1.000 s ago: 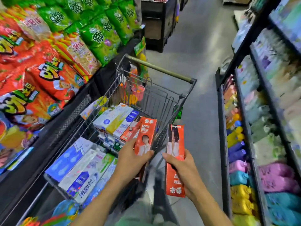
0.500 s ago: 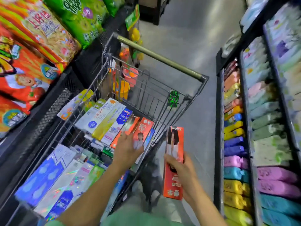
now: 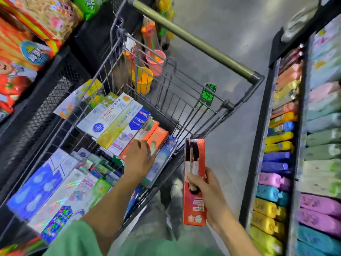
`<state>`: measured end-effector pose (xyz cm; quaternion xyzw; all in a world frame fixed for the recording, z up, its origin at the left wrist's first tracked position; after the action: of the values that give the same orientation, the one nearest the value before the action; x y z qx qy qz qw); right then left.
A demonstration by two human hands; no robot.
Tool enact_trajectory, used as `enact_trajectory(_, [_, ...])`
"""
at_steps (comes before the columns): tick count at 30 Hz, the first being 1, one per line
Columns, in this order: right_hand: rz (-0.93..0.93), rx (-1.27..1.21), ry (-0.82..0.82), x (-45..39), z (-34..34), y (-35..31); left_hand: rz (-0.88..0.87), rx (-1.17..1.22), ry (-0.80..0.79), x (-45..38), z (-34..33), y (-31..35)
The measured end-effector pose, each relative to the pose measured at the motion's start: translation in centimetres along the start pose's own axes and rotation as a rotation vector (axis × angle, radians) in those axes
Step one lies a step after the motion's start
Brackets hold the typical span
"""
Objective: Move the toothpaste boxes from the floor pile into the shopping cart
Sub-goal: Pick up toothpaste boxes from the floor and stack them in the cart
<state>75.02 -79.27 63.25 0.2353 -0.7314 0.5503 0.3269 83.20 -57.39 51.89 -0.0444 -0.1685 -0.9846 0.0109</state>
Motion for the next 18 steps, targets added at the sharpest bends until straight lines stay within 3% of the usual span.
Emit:
enact_trajectory(4, [0.002,-0.015,-0.051,-0.8,-0.8,-0.4,-0.111,-0.053,0.05,0.6,0.6,0.7])
enact_trajectory(9, [0.007,-0.05,-0.069,-2.3,-3.5,-0.9,0.005,-0.14,-0.156,0.8,0.7,-2.3])
enact_trajectory(18, [-0.115,-0.031,0.169,-8.6,-8.3,2.9,-0.031,-0.145,-0.087,2.4,5.0,-5.1])
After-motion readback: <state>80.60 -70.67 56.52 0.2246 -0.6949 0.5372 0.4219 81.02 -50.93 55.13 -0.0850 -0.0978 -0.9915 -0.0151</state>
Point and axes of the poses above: each hand's wrist, its own x-axis away from the middle knuckle, its own z-axis out of the back of the hand, y = z × x, the point moved 4 cm from there along -x, towards the middle knuckle
